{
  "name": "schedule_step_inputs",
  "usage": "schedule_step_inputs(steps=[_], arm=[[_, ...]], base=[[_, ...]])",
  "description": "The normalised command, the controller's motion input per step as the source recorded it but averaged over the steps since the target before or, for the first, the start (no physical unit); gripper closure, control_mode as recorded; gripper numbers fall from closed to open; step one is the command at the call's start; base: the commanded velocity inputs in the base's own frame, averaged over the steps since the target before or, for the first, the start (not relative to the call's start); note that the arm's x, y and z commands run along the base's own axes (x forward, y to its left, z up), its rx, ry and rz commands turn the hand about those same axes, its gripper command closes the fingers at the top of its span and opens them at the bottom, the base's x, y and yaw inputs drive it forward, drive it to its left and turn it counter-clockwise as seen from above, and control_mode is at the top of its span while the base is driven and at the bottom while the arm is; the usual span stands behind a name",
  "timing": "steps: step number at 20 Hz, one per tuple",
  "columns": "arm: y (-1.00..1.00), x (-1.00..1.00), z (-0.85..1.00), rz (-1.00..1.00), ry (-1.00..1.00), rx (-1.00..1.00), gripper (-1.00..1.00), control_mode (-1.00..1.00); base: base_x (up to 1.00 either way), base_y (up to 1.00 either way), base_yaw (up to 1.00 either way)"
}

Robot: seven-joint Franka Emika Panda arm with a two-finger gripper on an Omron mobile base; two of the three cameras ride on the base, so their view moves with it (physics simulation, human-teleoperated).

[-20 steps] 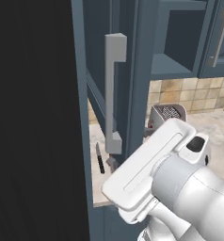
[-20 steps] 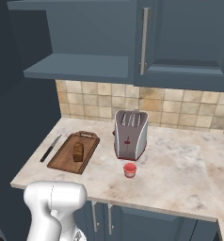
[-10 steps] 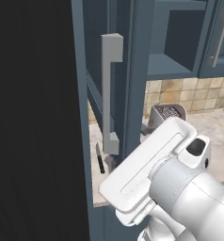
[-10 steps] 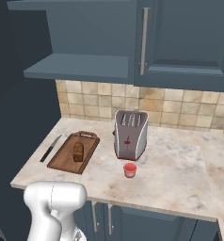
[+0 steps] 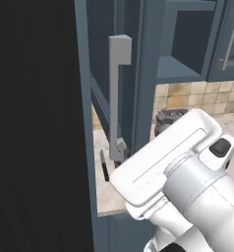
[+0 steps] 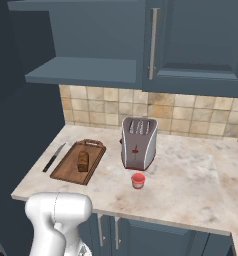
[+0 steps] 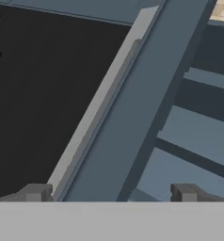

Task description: Pick the bread, place it on the cutting board, pick the jam, place it on the counter, and close the cabinet.

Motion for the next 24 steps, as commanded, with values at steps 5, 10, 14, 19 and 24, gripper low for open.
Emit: schedule_step_inputs(steps=[5, 10, 14, 19, 24], arm=[[0.00, 0.43, -0.26, 0.00, -0.17, 0.05, -1.00, -1.00], [-0.13, 0.45, -0.16, 0.00, -0.15, 0.07, -1.00, -1.00], [-0.35, 0.47, -0.03, 0.00, -0.15, 0.10, -1.00, -1.00], [-0.59, 0.46, 0.00, 0.00, -0.14, 0.12, -1.00, -1.00], [-0.57, 0.51, 0.00, 0.00, -0.12, 0.12, -1.00, -1.00]], base=[[0.00, 0.00, 0.00], [0.00, 0.00, 0.00], [0.00, 0.00, 0.00], [0.00, 0.00, 0.00], [0.00, 0.00, 0.00]])
